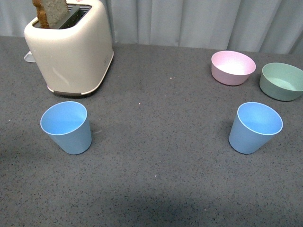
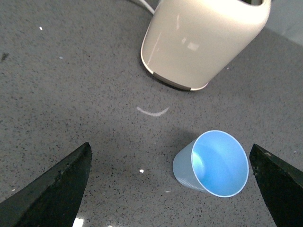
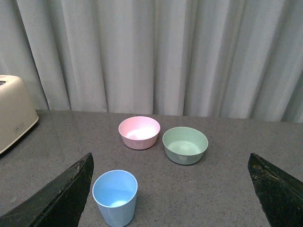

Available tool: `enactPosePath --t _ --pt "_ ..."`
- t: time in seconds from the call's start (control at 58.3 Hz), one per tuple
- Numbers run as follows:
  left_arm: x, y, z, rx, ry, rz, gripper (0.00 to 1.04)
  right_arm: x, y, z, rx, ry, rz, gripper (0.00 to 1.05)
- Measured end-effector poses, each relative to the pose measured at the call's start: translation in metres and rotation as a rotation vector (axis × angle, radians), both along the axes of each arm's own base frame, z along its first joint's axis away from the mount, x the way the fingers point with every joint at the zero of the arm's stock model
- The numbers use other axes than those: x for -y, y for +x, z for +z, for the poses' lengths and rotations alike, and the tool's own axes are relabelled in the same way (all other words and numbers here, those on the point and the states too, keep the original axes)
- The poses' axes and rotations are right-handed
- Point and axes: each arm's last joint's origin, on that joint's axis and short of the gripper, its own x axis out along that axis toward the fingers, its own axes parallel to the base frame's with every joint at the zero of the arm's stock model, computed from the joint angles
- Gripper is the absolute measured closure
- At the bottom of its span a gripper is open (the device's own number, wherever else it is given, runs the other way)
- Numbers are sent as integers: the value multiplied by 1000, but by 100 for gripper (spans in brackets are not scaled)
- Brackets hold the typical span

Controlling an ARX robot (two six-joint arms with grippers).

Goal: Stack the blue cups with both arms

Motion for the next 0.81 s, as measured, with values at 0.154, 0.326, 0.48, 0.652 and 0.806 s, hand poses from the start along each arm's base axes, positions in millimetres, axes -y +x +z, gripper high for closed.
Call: enactPosePath --t 0.154,0.326,0.48,0.652,0.806 --pt "8 20 -16 -137 -59 -66 7 0 0 0 0 0 0 10" --pt "21 36 -31 -266 -95 -135 7 0 0 0 0 0 0 10" --pt "27 49 -41 -340 -99 -146 7 0 0 0 0 0 0 10" --pt "30 62 -52 -404 -97 -142 7 0 0 0 0 0 0 10" --pt "30 74 -58 -430 -97 -132 7 0 0 0 0 0 0 10"
